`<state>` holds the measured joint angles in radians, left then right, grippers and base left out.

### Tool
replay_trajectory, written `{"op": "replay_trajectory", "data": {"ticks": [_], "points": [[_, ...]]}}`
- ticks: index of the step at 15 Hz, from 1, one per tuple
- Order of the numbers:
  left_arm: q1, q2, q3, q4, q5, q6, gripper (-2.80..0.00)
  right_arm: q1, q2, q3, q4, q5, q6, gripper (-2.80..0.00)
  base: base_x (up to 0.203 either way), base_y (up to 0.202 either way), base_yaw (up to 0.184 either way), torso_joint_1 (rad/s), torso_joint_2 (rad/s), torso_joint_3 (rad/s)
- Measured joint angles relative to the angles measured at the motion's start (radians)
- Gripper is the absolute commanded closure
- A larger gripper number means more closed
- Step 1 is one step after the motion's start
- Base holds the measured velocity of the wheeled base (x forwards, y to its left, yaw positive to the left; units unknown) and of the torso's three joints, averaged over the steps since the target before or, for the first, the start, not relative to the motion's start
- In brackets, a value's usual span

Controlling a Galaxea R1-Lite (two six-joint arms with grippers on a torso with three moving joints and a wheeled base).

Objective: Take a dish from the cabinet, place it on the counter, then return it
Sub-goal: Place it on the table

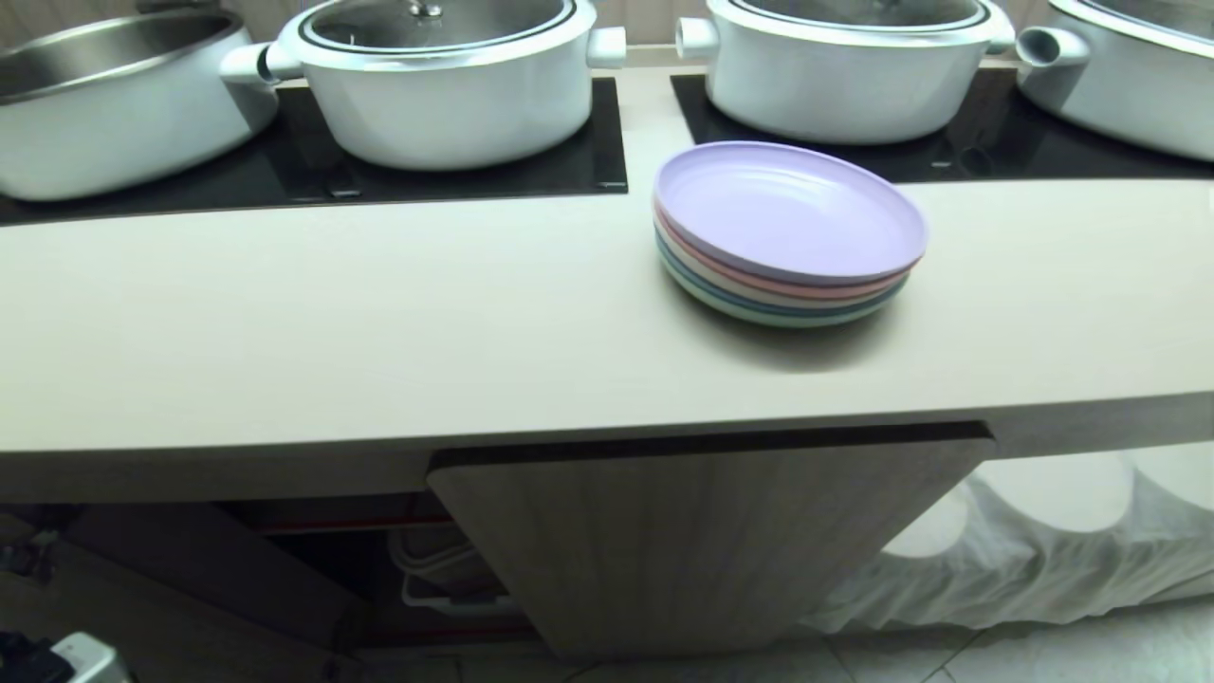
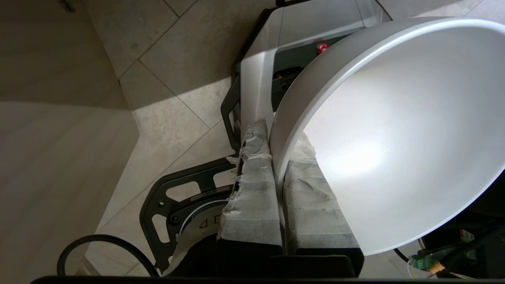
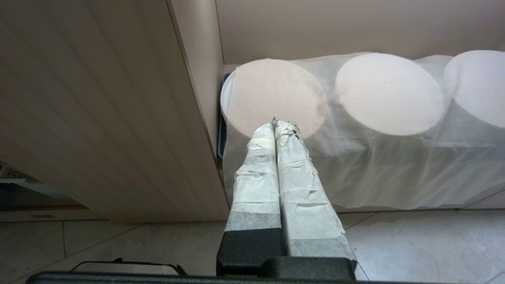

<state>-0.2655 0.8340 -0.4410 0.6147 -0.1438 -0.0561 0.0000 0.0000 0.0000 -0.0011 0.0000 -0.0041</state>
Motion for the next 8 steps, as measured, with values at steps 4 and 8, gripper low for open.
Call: {"op": "replay_trajectory", "data": {"ticks": [4, 8], "points": [[0.000, 0.000, -0.004, -0.001, 0.000, 0.000, 0.00, 0.000, 0.000, 0.000, -0.001, 0.000, 0.000, 0.00, 0.000, 0.000, 0.000, 0.161, -0.35, -0.190], [0.000, 0.000, -0.005, 0.000, 0.000, 0.000, 0.00, 0.000, 0.000, 0.000, 0.000, 0.000, 0.000, 0.00, 0.000, 0.000, 0.000, 0.018, -0.03, -0.018]]}}
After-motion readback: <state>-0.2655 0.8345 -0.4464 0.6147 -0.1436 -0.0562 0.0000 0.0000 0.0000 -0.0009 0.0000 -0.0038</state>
